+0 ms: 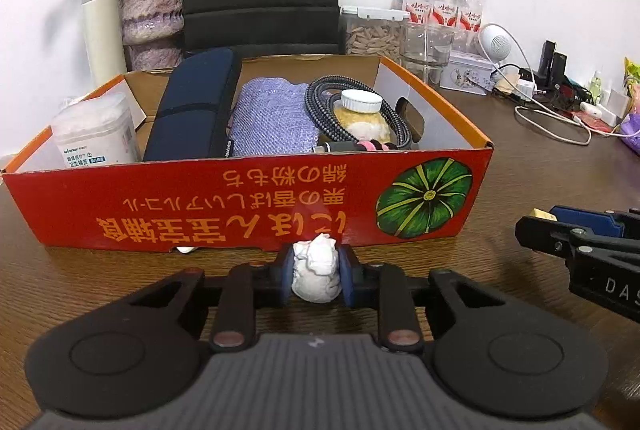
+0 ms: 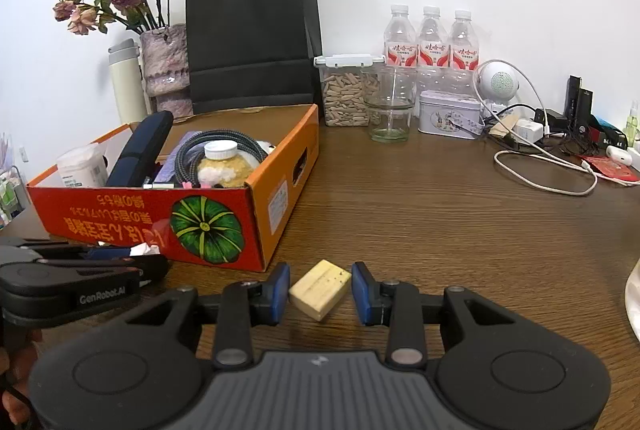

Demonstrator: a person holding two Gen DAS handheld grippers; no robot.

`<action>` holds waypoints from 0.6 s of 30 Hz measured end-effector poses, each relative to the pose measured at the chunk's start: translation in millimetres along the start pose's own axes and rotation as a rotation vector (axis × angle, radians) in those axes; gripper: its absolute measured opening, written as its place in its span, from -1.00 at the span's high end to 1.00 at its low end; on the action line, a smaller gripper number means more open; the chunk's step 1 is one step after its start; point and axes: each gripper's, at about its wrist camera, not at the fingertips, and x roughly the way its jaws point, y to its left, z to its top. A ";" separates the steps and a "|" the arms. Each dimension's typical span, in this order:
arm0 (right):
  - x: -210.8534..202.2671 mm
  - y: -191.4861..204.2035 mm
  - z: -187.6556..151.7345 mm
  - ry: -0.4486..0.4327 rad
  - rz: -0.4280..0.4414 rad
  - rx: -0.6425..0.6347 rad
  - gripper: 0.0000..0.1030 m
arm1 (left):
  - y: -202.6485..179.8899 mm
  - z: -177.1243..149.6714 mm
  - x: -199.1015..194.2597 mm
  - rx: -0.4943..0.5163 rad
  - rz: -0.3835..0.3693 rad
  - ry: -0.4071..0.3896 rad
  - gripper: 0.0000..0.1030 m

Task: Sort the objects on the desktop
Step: 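Grasp crumpled white tissue with left gripper while right gripper holds sponge, then carry tissue with left gripper while right gripper carries sponge over the box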

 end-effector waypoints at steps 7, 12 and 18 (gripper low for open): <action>-3.0 -0.2 -1.5 -0.014 0.004 -0.003 0.37 | 6.8 -1.8 -13.3 -0.021 -0.034 -0.037 0.58; -7.1 2.2 -2.4 -0.032 0.011 -0.008 0.37 | 14.9 -7.1 -34.1 -0.024 -0.057 -0.077 0.58; -17.7 23.6 -4.1 -0.073 0.033 -0.029 0.37 | 28.2 -6.2 -75.6 0.015 -0.042 -0.220 0.58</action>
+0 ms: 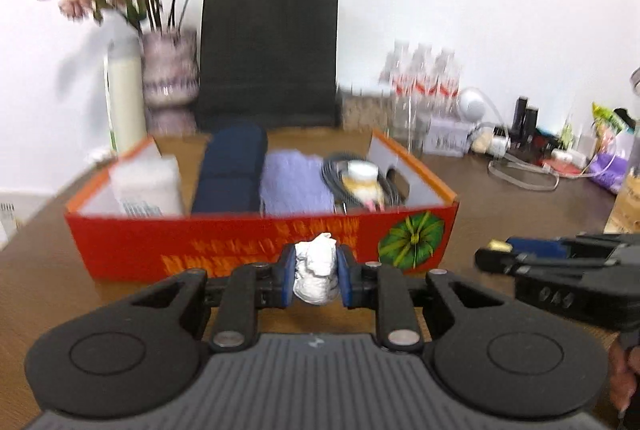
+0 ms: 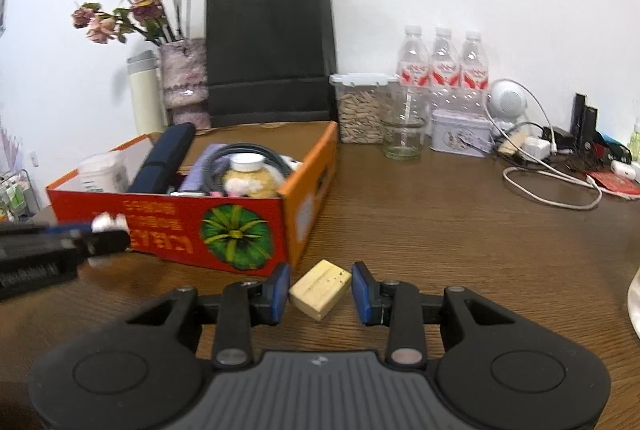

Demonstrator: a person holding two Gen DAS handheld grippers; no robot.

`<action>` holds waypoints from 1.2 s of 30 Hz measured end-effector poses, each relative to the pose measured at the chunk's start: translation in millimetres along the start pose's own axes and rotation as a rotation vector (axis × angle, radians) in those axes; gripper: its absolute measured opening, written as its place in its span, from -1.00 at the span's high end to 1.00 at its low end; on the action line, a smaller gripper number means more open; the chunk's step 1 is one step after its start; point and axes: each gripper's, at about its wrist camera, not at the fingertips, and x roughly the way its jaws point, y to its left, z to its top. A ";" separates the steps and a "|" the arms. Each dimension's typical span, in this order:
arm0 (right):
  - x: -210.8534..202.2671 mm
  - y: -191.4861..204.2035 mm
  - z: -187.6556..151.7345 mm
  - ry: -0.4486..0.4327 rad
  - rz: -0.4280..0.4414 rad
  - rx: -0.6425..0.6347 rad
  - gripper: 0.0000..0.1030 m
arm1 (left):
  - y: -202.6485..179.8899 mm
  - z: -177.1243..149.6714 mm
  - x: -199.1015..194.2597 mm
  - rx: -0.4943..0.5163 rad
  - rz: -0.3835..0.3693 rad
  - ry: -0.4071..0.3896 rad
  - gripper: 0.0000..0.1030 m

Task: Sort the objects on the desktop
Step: 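Carry tissue with left gripper while right gripper carries sponge over the box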

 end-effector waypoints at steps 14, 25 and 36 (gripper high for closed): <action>11.5 90.7 67.5 -0.104 0.088 -0.089 0.37 | 67.4 58.9 -13.1 -0.057 0.031 -0.167 0.58; 76.6 105.1 92.8 -0.087 0.090 -0.054 0.37 | 90.6 68.6 43.4 -0.097 0.013 -0.124 0.57; 112.0 93.9 92.0 -0.051 0.066 -0.088 0.36 | 89.4 60.3 87.0 -0.038 0.026 -0.062 0.41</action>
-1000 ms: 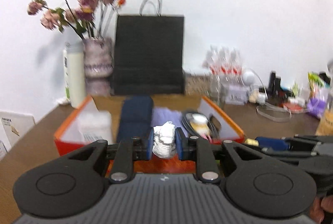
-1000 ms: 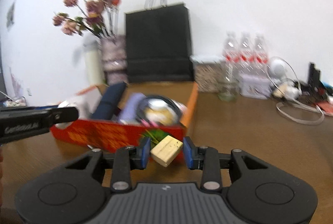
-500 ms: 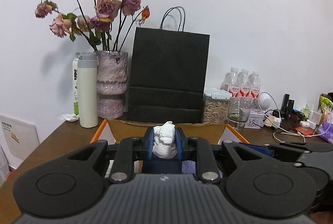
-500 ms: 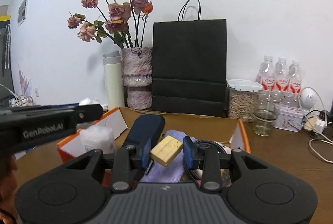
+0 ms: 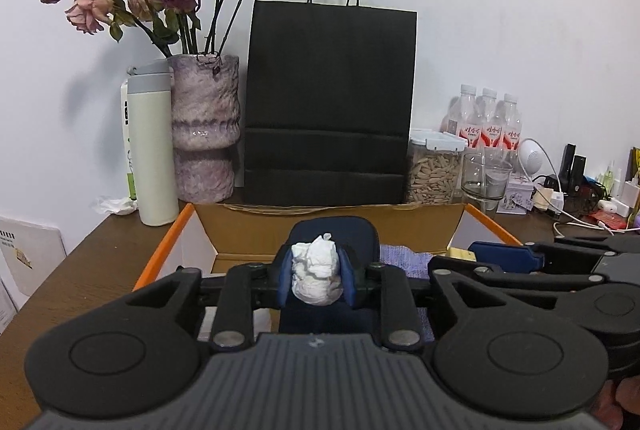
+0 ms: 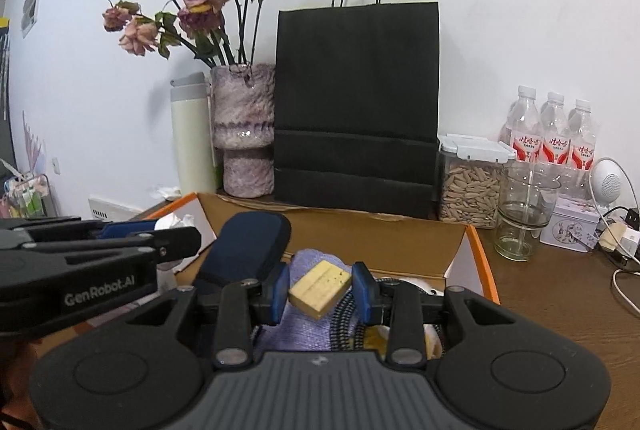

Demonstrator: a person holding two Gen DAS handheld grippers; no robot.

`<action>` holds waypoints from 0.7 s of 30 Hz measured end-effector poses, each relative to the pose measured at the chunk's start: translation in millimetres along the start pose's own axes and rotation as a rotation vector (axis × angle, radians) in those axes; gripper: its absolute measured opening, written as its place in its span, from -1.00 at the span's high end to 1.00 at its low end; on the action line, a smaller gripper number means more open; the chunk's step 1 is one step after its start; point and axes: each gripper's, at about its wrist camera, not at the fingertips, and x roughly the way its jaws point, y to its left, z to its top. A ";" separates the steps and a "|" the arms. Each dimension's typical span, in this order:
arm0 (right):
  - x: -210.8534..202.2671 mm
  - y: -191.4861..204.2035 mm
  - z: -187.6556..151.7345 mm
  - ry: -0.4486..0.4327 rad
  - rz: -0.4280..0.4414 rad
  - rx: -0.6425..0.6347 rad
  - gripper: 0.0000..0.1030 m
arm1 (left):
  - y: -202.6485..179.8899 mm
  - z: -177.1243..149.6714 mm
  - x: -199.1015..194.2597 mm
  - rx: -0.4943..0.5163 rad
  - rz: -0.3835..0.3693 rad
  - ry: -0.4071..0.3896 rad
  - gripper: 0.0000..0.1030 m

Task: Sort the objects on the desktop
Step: 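Carry tissue with left gripper while right gripper carries sponge over the box, then open left gripper to drop tissue in box while right gripper releases sponge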

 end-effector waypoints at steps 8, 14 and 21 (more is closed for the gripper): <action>-9.0 0.9 -0.3 -0.026 -0.041 -0.009 -0.87 | 2.9 3.4 -14.9 -0.003 0.055 -0.091 -0.87; -18.1 5.0 1.9 -0.041 -0.071 -0.032 -1.00 | 0.6 6.0 -27.4 0.007 0.063 -0.157 -1.00; -27.7 0.4 0.2 -0.040 -0.090 -0.012 -1.00 | -6.3 5.1 -33.5 0.026 0.072 -0.178 -1.00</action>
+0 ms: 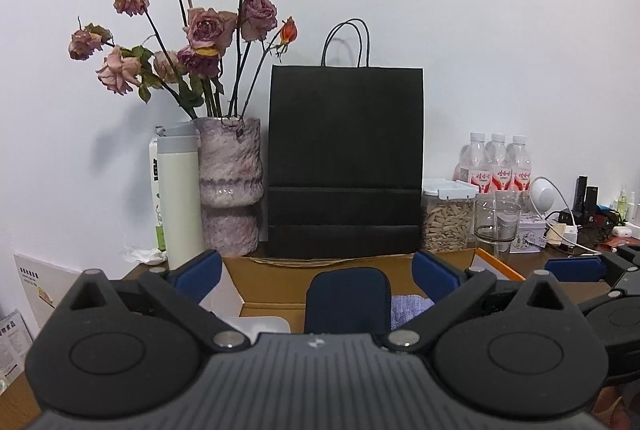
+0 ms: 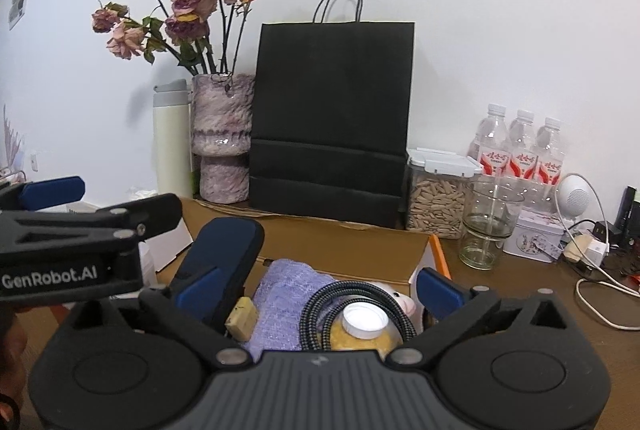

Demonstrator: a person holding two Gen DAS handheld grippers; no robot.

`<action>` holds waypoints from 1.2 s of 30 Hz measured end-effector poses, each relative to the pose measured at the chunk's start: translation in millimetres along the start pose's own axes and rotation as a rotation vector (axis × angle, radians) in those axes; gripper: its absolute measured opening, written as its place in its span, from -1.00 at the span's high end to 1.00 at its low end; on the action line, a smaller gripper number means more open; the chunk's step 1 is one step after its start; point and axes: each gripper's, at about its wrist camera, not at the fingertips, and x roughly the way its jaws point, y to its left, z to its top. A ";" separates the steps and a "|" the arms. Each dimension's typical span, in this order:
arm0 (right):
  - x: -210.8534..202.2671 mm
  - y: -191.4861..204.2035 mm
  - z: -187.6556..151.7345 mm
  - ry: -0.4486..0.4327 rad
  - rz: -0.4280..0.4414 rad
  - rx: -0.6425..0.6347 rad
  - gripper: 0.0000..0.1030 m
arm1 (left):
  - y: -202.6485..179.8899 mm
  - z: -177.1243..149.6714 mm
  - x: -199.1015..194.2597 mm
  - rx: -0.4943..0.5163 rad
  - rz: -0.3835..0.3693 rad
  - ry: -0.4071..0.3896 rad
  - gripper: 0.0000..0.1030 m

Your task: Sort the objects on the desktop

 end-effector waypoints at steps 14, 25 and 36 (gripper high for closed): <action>-51.3 -7.3 -13.6 -0.019 -0.017 0.049 -1.00 | 12.9 3.2 -58.0 -0.045 -0.026 0.004 -1.00; -98.2 2.7 -55.9 0.034 0.029 0.060 -1.00 | 28.5 -32.1 -99.2 -0.070 -0.016 0.074 -1.00; -107.2 7.3 -81.5 0.069 0.041 0.070 -1.00 | 30.5 -59.1 -112.6 -0.080 -0.014 0.129 -1.00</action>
